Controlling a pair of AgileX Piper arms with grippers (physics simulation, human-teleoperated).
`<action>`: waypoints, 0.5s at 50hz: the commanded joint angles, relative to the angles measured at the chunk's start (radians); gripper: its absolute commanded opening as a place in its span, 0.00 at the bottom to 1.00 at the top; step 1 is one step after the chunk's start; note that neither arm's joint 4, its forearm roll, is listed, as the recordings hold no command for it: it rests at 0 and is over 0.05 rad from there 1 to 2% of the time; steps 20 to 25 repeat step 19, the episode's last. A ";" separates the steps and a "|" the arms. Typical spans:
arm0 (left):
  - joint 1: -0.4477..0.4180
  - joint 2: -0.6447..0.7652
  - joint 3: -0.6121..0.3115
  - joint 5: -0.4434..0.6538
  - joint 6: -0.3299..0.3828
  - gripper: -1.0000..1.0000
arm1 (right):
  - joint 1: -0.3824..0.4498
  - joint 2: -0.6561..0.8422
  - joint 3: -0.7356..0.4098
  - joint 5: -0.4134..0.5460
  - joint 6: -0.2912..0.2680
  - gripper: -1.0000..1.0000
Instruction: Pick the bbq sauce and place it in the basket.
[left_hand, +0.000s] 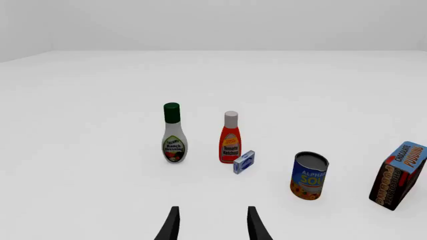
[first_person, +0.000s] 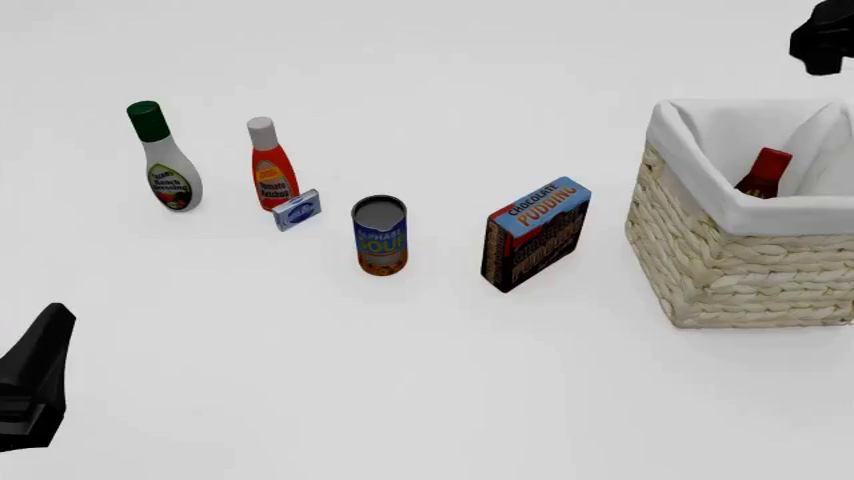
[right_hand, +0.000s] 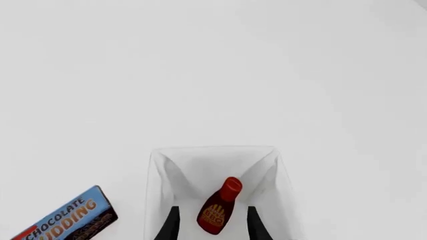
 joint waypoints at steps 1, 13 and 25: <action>0.000 0.000 0.000 0.000 0.000 1.00 | 0.012 -0.063 -0.016 0.036 -0.001 1.00; 0.000 0.000 0.000 0.000 0.000 1.00 | 0.042 -0.145 -0.059 0.083 0.010 1.00; 0.000 0.000 0.000 0.000 0.000 1.00 | 0.054 -0.183 -0.055 0.091 0.015 1.00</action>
